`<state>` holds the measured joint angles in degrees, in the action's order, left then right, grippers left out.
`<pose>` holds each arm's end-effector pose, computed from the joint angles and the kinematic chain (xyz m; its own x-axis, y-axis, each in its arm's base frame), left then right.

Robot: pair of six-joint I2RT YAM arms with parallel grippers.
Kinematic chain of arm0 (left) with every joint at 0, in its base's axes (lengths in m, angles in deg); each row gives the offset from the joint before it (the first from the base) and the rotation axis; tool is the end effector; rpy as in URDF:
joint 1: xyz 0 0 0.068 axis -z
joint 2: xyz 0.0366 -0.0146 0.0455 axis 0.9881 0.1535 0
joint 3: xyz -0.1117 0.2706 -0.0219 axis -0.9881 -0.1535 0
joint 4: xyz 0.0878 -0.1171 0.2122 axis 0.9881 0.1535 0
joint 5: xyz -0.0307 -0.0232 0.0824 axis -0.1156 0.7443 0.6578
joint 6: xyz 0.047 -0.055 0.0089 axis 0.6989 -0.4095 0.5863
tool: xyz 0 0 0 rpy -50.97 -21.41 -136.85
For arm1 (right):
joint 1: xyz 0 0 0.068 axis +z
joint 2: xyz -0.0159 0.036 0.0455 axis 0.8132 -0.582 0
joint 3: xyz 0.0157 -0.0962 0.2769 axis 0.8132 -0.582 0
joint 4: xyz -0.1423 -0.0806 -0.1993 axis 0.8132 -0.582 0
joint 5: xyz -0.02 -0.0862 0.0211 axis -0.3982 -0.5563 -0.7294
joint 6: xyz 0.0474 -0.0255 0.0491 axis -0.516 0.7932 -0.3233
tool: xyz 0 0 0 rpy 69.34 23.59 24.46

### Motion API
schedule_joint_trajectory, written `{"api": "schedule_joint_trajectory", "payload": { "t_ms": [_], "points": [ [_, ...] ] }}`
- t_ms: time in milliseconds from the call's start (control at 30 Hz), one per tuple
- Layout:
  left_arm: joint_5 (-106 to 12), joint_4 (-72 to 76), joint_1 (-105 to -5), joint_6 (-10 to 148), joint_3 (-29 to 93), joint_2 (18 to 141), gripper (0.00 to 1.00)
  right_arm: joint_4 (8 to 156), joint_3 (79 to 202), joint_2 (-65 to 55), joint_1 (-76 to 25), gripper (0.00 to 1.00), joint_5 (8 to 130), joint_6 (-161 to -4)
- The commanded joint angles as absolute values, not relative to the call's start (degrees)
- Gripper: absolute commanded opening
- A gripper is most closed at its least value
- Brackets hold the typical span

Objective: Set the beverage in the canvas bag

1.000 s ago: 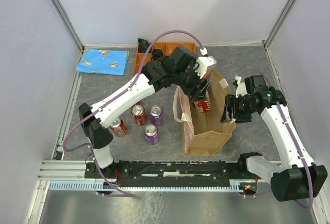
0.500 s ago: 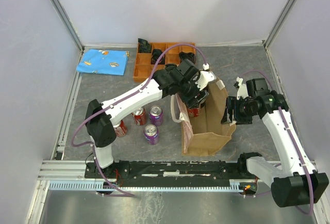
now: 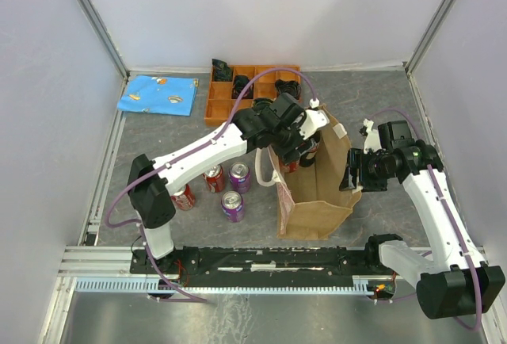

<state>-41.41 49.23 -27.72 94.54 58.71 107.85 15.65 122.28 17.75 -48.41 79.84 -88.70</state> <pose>0.2472 -0.3381 0.3298 -0.2494 0.7272 -0.6395 0.9025 0.4140 0.1188 0.1591 0.0356 0.2920 -0.9441 0.1200 -0.3071 -0.0009 0.9305 0.3663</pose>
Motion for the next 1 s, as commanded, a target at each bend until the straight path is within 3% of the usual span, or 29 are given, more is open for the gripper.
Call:
{"api": "schedule_joint_trajectory", "payload": {
  "t_ms": [0, 967],
  "points": [
    [-39.0, 41.5, -27.8, 96.3, 61.4, 108.1, 0.03, 14.9, 122.6, 17.9, -48.2, 0.69, 79.5, -88.3],
    [-30.6, 22.1, -27.8, 94.3, 48.1, 112.5, 0.03, 15.3, 122.8, 15.3, -48.2, 0.69, 80.3, -87.6]
  ]
}}
